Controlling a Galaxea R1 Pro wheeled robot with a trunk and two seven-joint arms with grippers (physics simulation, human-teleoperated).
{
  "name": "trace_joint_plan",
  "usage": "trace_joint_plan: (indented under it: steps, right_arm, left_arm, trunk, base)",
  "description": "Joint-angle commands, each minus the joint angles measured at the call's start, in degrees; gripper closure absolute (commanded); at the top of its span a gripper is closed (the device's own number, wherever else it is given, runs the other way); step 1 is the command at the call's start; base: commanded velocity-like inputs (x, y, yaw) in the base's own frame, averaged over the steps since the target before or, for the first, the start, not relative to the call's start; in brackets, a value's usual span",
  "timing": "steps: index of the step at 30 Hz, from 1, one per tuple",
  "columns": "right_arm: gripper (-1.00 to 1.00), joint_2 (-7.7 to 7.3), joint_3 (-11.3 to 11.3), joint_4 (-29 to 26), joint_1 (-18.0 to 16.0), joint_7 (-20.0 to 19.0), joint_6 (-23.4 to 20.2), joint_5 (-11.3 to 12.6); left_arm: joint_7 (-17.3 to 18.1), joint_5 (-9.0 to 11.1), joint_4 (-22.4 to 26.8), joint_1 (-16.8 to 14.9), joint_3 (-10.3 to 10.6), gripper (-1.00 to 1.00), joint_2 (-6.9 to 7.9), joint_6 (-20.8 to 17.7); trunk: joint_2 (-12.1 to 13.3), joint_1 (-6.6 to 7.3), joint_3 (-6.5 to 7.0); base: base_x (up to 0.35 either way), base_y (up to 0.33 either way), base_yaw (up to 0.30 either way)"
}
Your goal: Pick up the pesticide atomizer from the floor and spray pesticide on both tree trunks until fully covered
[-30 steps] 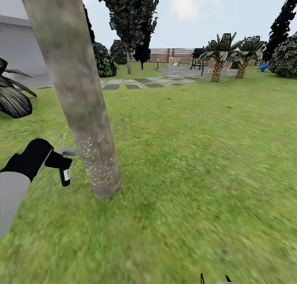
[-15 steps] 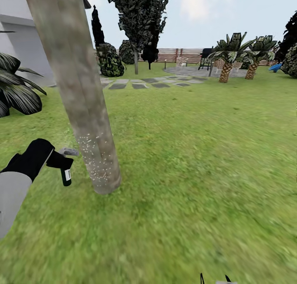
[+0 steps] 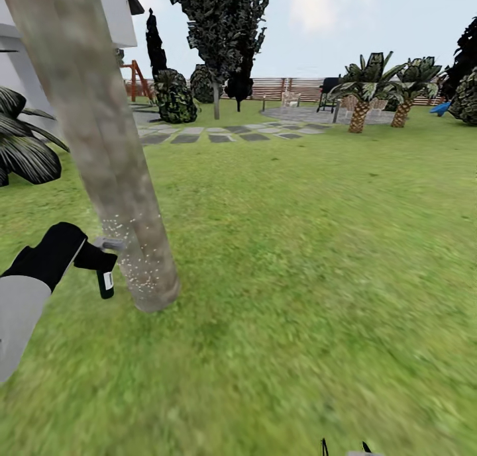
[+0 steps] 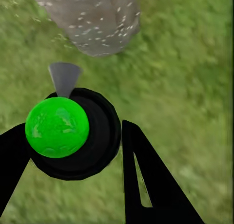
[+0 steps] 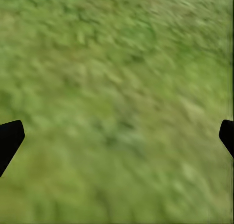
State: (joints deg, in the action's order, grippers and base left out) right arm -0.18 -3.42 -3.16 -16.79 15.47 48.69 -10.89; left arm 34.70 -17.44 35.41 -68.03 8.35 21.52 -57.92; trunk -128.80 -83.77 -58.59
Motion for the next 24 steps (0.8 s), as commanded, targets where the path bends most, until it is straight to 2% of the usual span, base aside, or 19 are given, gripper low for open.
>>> trace_joint_plan:
  steps: [1,11,21,24]
  right_arm:
    - [-1.00,0.00,0.0,0.0,0.0,0.0,0.0,0.0]
    - [-1.00,0.09,0.0,0.0,0.0,0.0,0.0,0.0]
    - [-1.00,0.09,0.0,0.0,0.0,0.0,0.0,0.0]
    - [-1.00,0.09,0.0,0.0,0.0,0.0,0.0,0.0]
  left_arm:
    - [0.0,0.0,0.0,0.0,0.0,1.00,0.01,0.0]
    - [-0.1,0.0,0.1,0.0,0.0,1.00,-0.08,0.0]
    - [-0.1,-0.1,0.1,0.0,0.0,1.00,0.00,0.0]
    - [-0.2,-0.1,0.1,0.0,0.0,1.00,0.00,0.0]
  trunk:
    - [0.0,0.00,0.00]
    - [0.0,0.00,0.00]
    - [0.0,0.00,0.00]
    - [0.0,0.00,0.00]
  base:
    - [0.050,-0.270,0.000]
    - [0.074,-0.271,0.013]
    - [0.021,-0.270,0.254]
    - [0.174,-0.234,0.104]
